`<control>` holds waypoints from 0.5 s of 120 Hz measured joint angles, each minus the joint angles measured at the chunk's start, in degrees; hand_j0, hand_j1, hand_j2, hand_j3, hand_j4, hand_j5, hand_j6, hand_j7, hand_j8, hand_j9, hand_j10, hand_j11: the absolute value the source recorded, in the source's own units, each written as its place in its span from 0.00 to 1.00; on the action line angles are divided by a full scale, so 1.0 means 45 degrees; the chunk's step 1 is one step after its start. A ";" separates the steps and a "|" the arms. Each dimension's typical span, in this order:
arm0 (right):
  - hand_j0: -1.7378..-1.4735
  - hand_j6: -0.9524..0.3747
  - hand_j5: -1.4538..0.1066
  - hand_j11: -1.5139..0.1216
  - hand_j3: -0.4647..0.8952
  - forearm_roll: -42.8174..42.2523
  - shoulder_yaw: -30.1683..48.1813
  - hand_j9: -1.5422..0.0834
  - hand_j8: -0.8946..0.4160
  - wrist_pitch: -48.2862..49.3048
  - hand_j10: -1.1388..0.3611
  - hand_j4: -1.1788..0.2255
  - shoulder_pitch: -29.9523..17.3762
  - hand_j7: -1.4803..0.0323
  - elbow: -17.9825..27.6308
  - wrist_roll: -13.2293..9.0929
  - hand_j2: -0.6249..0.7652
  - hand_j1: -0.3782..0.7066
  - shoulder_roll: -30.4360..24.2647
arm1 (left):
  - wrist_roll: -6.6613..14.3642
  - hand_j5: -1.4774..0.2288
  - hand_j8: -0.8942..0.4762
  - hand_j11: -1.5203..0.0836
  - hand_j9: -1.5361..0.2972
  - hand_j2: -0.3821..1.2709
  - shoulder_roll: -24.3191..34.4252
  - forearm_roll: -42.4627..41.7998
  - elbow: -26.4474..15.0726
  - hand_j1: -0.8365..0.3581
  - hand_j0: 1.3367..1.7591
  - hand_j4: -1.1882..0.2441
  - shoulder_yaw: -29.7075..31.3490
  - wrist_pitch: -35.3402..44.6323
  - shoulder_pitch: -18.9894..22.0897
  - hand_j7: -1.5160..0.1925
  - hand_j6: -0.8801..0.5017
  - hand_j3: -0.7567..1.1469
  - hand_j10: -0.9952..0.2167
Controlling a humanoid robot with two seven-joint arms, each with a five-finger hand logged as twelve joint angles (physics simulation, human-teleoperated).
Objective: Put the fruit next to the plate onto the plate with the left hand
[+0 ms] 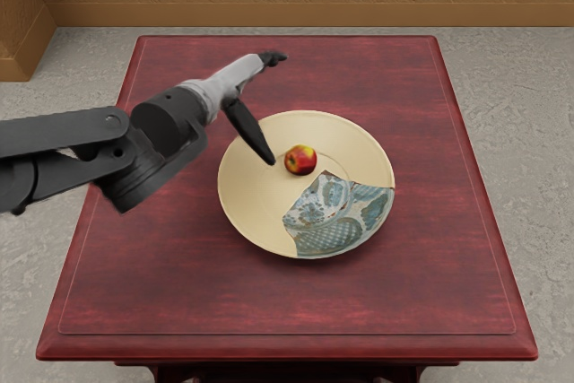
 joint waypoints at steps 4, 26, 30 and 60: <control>0.30 0.71 0.92 0.91 0.34 -0.0001 0.0000 0.94 0.67 0.0000 0.75 0.83 0.0002 0.97 0.0000 0.0000 0.45 0.04 0.0000 | 0.0000 0.81 0.62 0.89 0.79 0.27 -0.0011 -0.0536 -0.0006 0.93 0.76 0.78 -0.0234 -0.0506 0.0008 0.83 0.60 0.40 0.76; 0.30 0.71 0.92 0.91 0.34 0.0002 0.0000 0.94 0.67 0.0000 0.75 0.83 0.0002 0.97 -0.0001 0.0000 0.45 0.04 0.0000 | 0.0000 0.84 0.64 0.92 0.82 0.25 0.2388 -0.4319 -0.0035 0.97 0.76 0.81 -0.3930 -0.6068 0.1594 0.86 0.62 0.40 0.80; 0.30 0.71 0.92 0.91 0.34 0.0000 -0.0001 0.94 0.67 0.0000 0.75 0.83 0.0002 0.97 0.0001 0.0000 0.45 0.04 0.0000 | 0.0000 0.85 0.64 0.93 0.82 0.25 0.2993 -0.5135 -0.0032 0.97 0.76 0.81 -0.4872 -0.7298 0.2236 0.87 0.62 0.40 0.80; 0.30 0.71 0.92 0.91 0.34 0.0000 0.0000 0.94 0.67 0.0000 0.75 0.83 0.0002 0.97 -0.0004 0.0000 0.45 0.04 0.0000 | 0.0000 0.86 0.65 0.94 0.83 0.24 0.6581 -1.1127 0.0124 0.99 0.76 0.82 -0.8969 -1.2594 0.5731 0.88 0.63 0.40 0.81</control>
